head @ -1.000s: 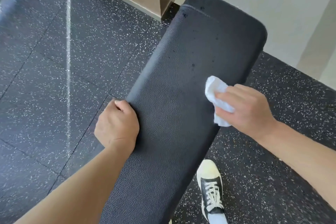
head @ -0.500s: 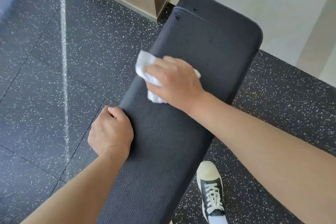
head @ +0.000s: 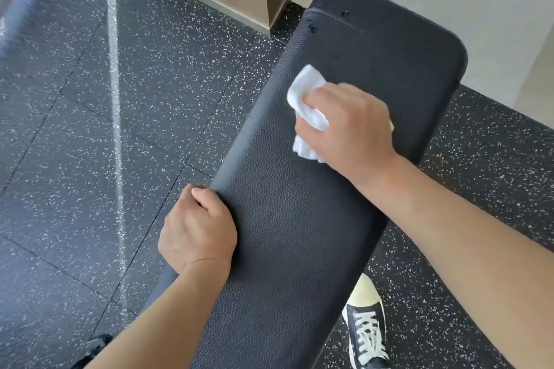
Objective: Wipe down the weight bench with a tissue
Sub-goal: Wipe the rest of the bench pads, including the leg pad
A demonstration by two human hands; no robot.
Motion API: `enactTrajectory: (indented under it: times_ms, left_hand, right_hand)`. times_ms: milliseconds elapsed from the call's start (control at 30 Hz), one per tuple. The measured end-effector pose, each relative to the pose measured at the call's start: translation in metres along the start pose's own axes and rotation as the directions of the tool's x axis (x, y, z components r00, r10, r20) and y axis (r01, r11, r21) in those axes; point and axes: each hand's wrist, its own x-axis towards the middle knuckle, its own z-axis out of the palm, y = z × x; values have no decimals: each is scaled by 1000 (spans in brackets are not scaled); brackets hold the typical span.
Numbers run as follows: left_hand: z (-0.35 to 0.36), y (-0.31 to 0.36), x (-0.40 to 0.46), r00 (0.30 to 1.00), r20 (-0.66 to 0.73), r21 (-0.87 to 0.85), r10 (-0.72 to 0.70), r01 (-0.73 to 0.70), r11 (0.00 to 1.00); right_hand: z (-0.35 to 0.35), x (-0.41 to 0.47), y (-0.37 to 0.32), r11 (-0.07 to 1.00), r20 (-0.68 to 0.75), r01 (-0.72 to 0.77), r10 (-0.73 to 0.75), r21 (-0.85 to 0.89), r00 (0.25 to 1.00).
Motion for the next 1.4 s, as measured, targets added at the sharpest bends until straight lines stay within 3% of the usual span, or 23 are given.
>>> enactTrajectory:
  times_ms: [133, 233, 367, 567, 767, 867, 967, 1167, 1233, 1300, 1400]
  left_hand:
    - [0, 0, 1, 1000, 2, 3, -14, 14, 1000]
    - [-1, 1, 0, 1000, -1, 2, -21, 21, 1000]
    - [-3, 4, 0, 1000, 7, 0, -28, 28, 1000]
    - [-6, 7, -2, 999, 12, -13, -38, 38, 999]
    - [-6, 6, -1, 999, 20, -22, -41, 41, 999]
    - [-6, 6, -1, 999, 27, -23, -35, 35, 999]
    - [-5, 6, -1, 999, 36, -5, -34, 34, 999]
    - [-5, 4, -1, 1000, 22, -11, -14, 15, 1000]
    - [-5, 4, -1, 1000, 14, -14, -10, 10, 1000]
    - [-5, 4, -2, 1000, 10, -16, -8, 8, 1000]
    - [-5, 4, -2, 1000, 8, -34, -8, 8, 999]
  right_hand:
    - [34, 59, -42, 996, 17, -90, 90, -14, 996]
    - [38, 58, -46, 998, 44, -56, 56, 2, 997]
    - [5, 22, 7, 998, 1, 68, -68, -15, 998]
    - [-57, -50, 108, 990, -45, -83, 78, -114, 996]
    - [-31, -26, 43, 984, -68, -157, 152, -80, 986]
    - [1, -2, -26, 997, 15, -63, 62, 44, 998]
    - [13, -25, -74, 988, 126, 107, -121, 114, 985]
    - [-33, -102, -14, 947, 212, 310, -320, 77, 924]
    - [-44, -93, 26, 965, 126, 261, -261, 20, 957]
    - [-45, -69, 55, 992, 25, 118, -118, -33, 993]
    - [-31, -26, 49, 992, -28, -98, 97, -78, 995]
